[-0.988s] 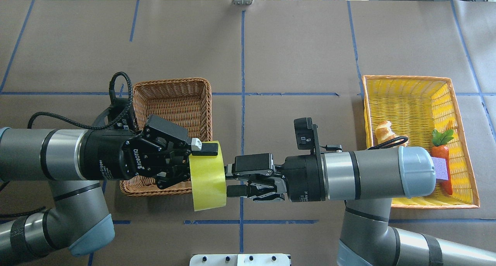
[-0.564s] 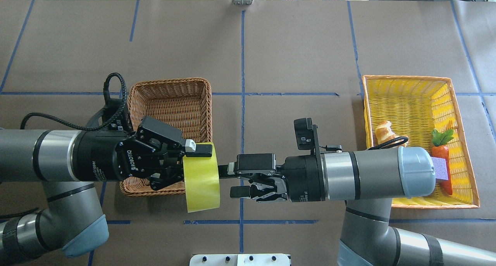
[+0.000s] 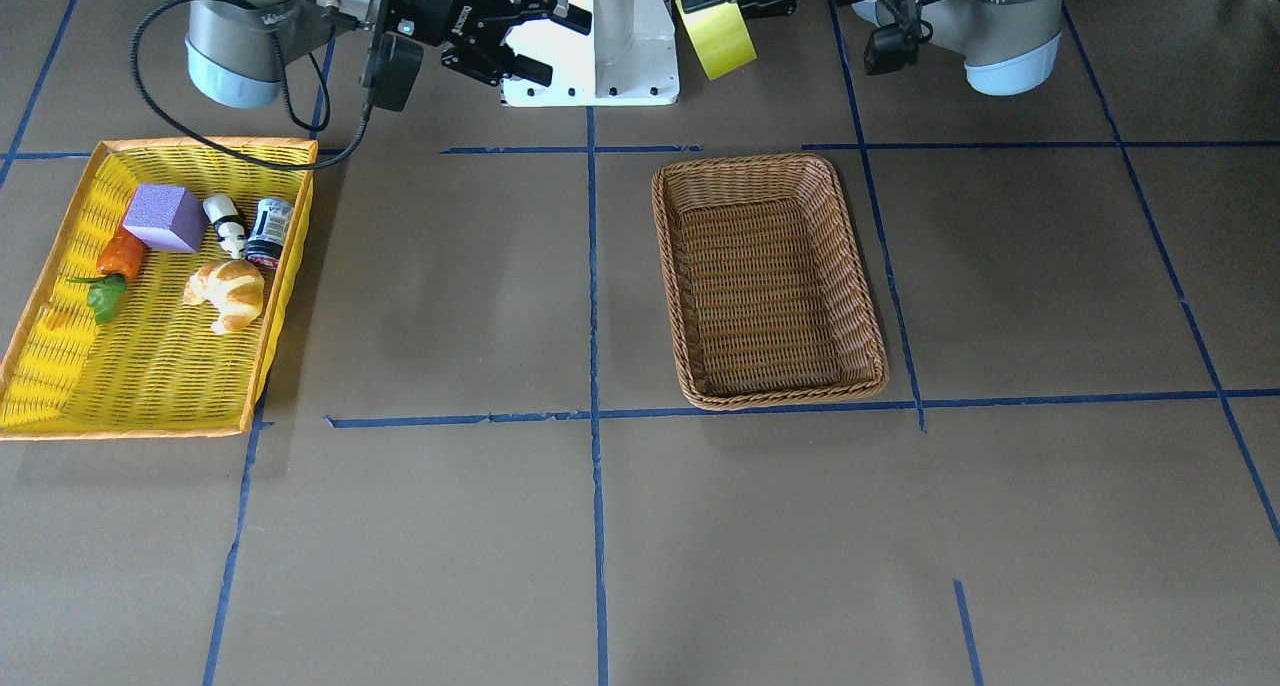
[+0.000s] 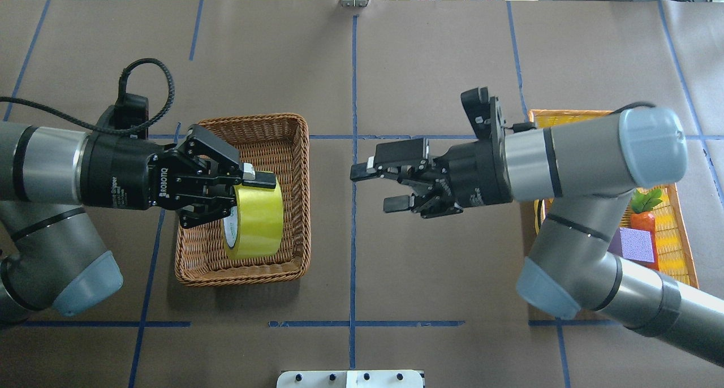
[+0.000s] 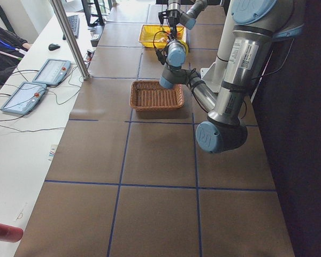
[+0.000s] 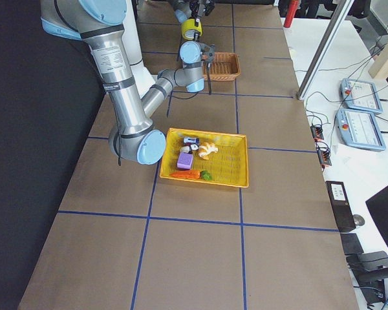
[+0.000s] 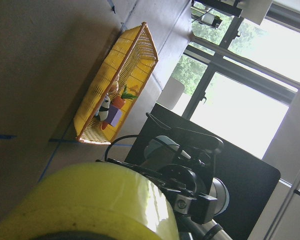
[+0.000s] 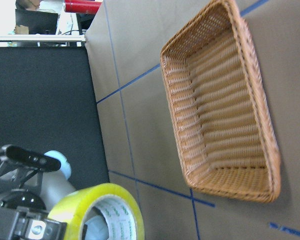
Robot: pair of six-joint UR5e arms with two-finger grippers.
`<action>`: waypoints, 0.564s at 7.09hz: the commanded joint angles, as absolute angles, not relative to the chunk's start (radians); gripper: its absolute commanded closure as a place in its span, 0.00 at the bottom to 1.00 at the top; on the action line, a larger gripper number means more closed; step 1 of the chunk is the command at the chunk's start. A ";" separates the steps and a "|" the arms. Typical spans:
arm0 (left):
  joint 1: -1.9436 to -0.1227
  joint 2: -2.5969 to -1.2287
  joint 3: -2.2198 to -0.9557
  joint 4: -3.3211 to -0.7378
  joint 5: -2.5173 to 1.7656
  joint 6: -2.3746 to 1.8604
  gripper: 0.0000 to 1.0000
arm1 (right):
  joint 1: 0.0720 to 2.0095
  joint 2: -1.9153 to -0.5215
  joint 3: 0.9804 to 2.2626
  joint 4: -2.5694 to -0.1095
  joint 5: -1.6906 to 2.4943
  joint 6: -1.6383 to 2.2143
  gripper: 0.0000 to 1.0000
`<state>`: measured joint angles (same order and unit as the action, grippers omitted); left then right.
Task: Move tape to another basket
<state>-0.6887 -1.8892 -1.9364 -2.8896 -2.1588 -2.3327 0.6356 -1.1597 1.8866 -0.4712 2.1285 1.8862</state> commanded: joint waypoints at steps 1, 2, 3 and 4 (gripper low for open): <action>-0.707 -1.968 -1.950 -2.484 -2.233 -2.081 0.97 | 0.756 -1.161 1.913 -0.767 2.198 1.704 0.00; -0.704 -1.982 -1.965 -2.326 -2.233 -1.956 0.97 | 0.776 -1.161 1.925 -0.936 2.197 1.601 0.00; -0.698 -1.980 -1.965 -2.195 -2.232 -1.818 0.97 | 0.799 -1.163 1.925 -1.106 2.166 1.472 0.00; -0.687 -1.982 -1.964 -2.039 -2.220 -1.655 0.97 | 0.823 -1.169 1.925 -1.276 2.128 1.286 0.00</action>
<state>-0.6971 -1.9781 -1.9629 -2.2164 -2.2279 -1.8332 0.7946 -1.1638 1.9234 -1.0764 2.1648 1.4768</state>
